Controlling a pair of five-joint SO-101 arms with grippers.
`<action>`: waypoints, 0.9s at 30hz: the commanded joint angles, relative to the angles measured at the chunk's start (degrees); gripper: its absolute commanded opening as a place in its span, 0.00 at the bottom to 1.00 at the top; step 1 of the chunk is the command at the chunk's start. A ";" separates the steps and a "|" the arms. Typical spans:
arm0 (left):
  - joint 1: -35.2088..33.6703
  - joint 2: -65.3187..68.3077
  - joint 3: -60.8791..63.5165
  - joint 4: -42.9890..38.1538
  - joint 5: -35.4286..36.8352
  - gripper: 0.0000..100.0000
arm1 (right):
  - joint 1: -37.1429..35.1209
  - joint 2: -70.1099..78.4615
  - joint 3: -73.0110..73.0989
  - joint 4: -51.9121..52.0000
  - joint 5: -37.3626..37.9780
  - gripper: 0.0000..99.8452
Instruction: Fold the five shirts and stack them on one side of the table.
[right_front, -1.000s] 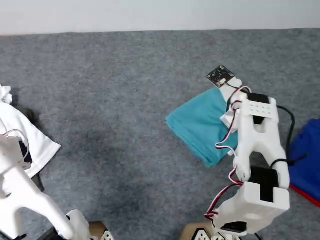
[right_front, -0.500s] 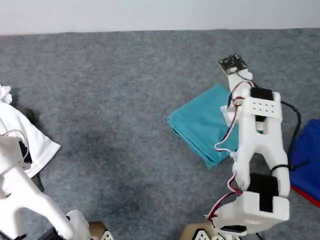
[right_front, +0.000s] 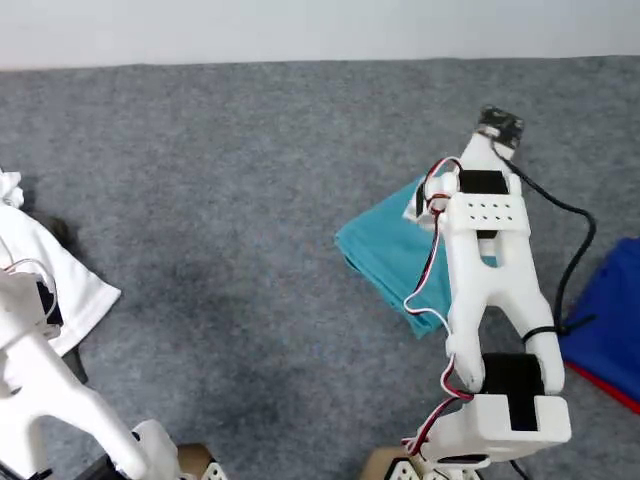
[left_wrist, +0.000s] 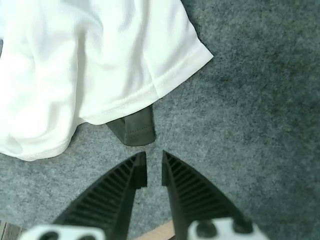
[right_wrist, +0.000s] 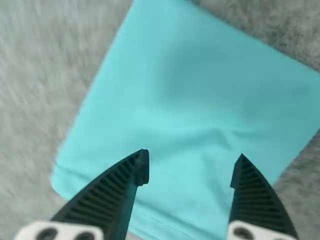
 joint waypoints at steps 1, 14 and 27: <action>0.44 -1.41 -0.31 -0.79 -0.35 0.06 | 0.22 0.04 -3.16 -1.71 -4.66 0.27; 0.44 -1.32 -0.22 -0.79 -0.35 0.06 | -0.04 7.60 -3.08 -0.75 -16.09 0.44; 0.44 -1.32 -0.13 -1.67 -0.35 0.06 | 0.48 19.91 -3.08 -9.63 -16.09 0.43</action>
